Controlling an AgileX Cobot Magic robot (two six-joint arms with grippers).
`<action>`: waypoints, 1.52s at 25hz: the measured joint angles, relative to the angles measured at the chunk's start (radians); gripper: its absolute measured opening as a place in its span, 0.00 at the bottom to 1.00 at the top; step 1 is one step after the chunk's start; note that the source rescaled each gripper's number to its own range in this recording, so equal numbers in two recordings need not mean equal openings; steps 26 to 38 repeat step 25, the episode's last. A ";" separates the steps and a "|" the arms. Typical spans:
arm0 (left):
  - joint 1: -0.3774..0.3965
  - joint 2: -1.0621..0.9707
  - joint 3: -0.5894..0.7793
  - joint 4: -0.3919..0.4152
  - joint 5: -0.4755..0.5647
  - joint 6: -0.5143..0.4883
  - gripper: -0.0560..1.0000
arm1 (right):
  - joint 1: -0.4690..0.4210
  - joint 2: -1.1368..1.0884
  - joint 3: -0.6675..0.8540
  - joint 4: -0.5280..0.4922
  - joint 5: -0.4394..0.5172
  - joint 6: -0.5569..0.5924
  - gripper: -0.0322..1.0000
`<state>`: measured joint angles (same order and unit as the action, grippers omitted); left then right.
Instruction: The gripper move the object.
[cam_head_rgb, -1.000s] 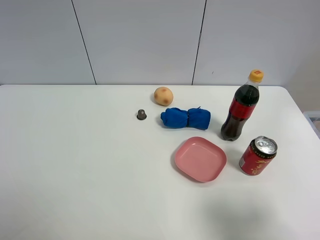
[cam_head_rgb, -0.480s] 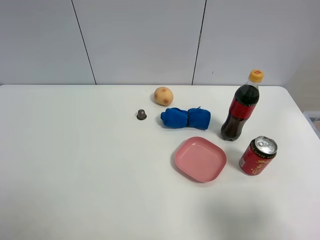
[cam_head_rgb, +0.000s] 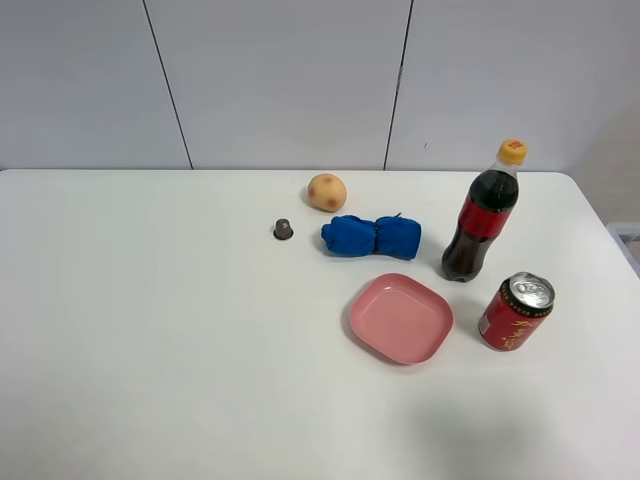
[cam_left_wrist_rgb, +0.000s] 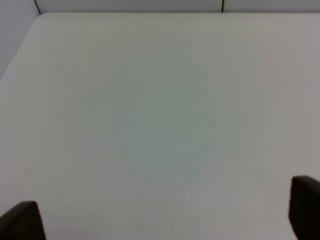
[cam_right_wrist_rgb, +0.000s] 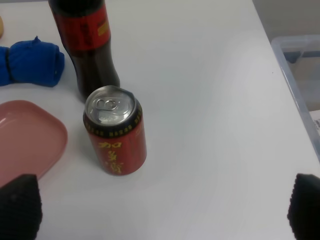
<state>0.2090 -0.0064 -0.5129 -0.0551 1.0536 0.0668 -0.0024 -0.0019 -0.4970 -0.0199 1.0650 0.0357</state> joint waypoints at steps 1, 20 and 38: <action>0.000 0.000 0.000 0.000 0.000 0.000 1.00 | 0.000 0.000 0.000 0.000 0.000 0.000 1.00; 0.000 0.000 0.000 0.000 0.000 -0.001 1.00 | 0.000 0.000 0.000 0.000 0.000 0.000 1.00; 0.000 0.000 0.000 0.000 0.000 -0.001 1.00 | 0.000 0.000 0.000 0.000 0.000 0.000 1.00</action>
